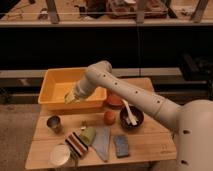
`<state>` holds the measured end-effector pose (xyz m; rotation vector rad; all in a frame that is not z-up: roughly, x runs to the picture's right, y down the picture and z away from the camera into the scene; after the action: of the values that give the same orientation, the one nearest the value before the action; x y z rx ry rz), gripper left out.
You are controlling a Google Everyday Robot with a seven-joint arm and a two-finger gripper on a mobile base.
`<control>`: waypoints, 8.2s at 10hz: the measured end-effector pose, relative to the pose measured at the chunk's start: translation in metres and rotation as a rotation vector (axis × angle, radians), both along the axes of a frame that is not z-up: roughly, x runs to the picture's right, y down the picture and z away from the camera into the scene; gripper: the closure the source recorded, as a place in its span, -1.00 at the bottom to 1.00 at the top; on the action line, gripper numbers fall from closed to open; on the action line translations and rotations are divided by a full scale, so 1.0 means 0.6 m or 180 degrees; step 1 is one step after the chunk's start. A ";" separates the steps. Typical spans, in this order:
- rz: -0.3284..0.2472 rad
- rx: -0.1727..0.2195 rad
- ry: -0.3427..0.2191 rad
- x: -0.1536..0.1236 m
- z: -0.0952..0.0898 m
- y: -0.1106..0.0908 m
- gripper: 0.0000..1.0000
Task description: Place fork in tray
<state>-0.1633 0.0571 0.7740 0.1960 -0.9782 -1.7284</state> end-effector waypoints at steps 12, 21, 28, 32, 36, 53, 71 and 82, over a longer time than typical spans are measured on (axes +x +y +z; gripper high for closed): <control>0.0148 -0.0581 -0.0059 0.025 0.065 0.150 -0.15; 0.0197 -0.0619 -0.0151 0.041 0.070 0.144 -0.15; 0.0096 -0.0630 -0.0270 0.047 0.088 0.172 -0.15; 0.0160 -0.0573 -0.0207 0.042 0.107 0.191 -0.15; 0.0207 -0.0541 -0.0101 0.059 0.114 0.193 -0.15; 0.0217 -0.0882 -0.0131 0.059 0.138 0.210 -0.15; -0.0067 -0.0963 -0.0016 0.040 0.110 0.224 1.00; 0.0207 -0.0732 -0.0078 0.056 -0.013 0.075 1.00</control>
<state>-0.1295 0.1024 0.7662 0.0988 -1.1670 -1.5439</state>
